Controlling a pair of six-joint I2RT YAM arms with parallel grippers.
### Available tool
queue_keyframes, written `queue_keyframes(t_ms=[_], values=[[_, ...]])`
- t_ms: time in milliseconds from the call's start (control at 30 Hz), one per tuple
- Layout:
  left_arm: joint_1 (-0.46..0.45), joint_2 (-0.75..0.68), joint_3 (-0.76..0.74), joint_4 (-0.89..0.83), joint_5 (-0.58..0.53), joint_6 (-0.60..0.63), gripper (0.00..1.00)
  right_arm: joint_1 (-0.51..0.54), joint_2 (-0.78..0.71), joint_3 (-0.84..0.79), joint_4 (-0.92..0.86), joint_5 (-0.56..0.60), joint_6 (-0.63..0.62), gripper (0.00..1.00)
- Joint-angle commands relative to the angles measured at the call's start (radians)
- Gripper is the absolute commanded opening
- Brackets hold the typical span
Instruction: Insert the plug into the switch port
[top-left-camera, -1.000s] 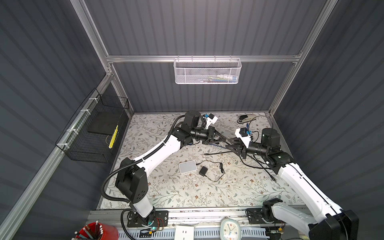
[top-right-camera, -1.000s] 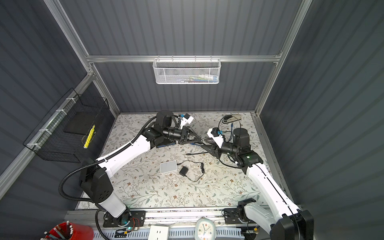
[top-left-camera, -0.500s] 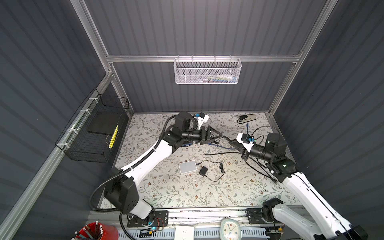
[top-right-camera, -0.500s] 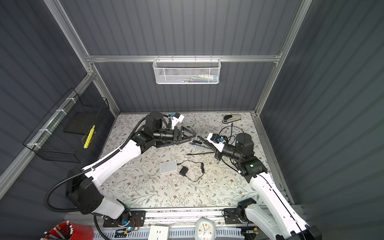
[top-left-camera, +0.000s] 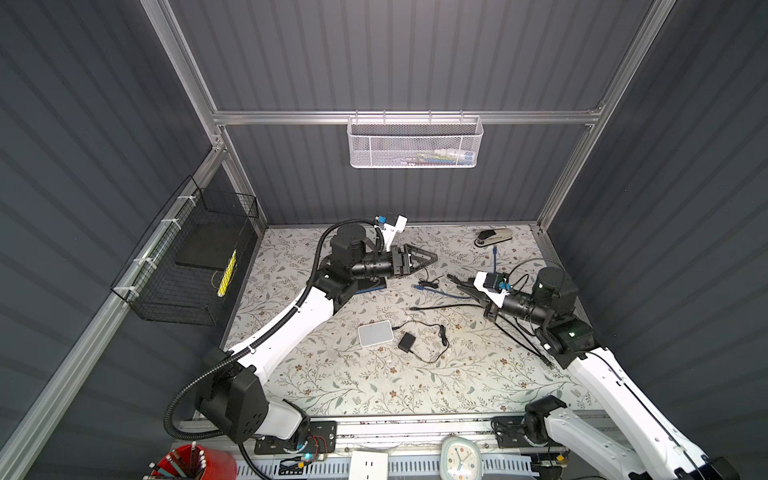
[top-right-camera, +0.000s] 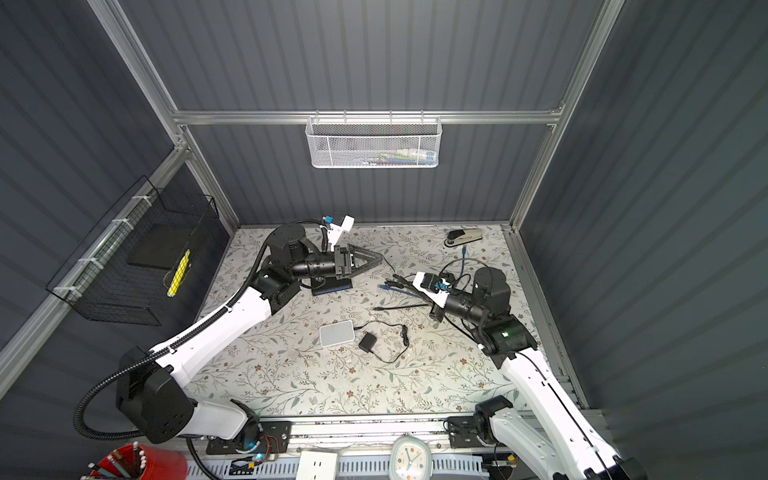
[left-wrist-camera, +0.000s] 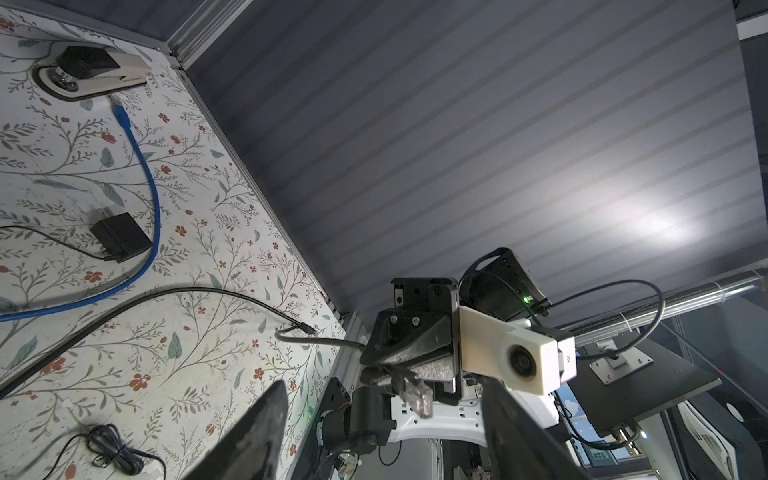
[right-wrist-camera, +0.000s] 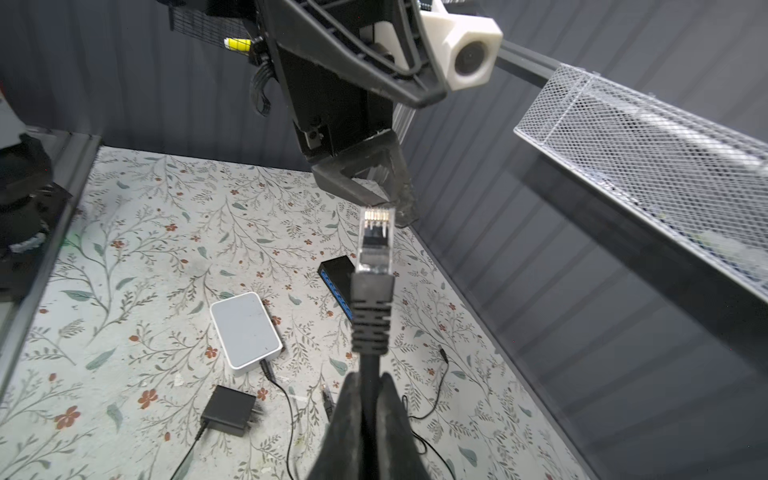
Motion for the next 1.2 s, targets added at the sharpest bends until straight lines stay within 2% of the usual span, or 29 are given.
queue_keyframes(t_ms=[0, 133, 200, 300, 400, 567, 700, 900, 1000, 1167], values=[[-0.004, 0.006, 0.078, -0.133, 0.026, 0.070, 0.70, -0.052, 0.073, 0.056, -0.017, -0.288, 0.180, 0.00], [-0.004, 0.012, 0.127, -0.270, 0.049, 0.130, 0.65, -0.084, 0.173, 0.094, 0.029, -0.466, 0.318, 0.00], [-0.003, 0.019, 0.184, -0.350, 0.070, 0.166, 0.66, -0.085, 0.213, 0.138, -0.047, -0.492, 0.286, 0.00], [-0.006, 0.056, 0.243, -0.433, 0.107, 0.171, 0.65, -0.085, 0.276, 0.197, -0.151, -0.458, 0.219, 0.00], [-0.033, 0.103, 0.298, -0.540, 0.088, 0.193, 0.61, -0.084, 0.304, 0.235, -0.221, -0.408, 0.168, 0.00], [-0.096, 0.159, 0.327, -0.511, 0.079, 0.132, 0.53, -0.079, 0.320, 0.254, -0.253, -0.388, 0.141, 0.00], [-0.099, 0.180, 0.340, -0.478, 0.060, 0.083, 0.39, -0.067, 0.321, 0.263, -0.300, -0.364, 0.097, 0.00], [-0.081, 0.195, 0.378, -0.533, 0.017, 0.093, 0.42, -0.062, 0.310, 0.272, -0.367, -0.340, 0.040, 0.00], [-0.050, 0.187, 0.365, -0.570, 0.013, 0.111, 0.39, -0.062, 0.308, 0.273, -0.381, -0.337, 0.024, 0.00], [-0.052, 0.192, 0.353, -0.526, 0.076, 0.073, 0.30, -0.062, 0.315, 0.277, -0.378, -0.332, 0.027, 0.00]])
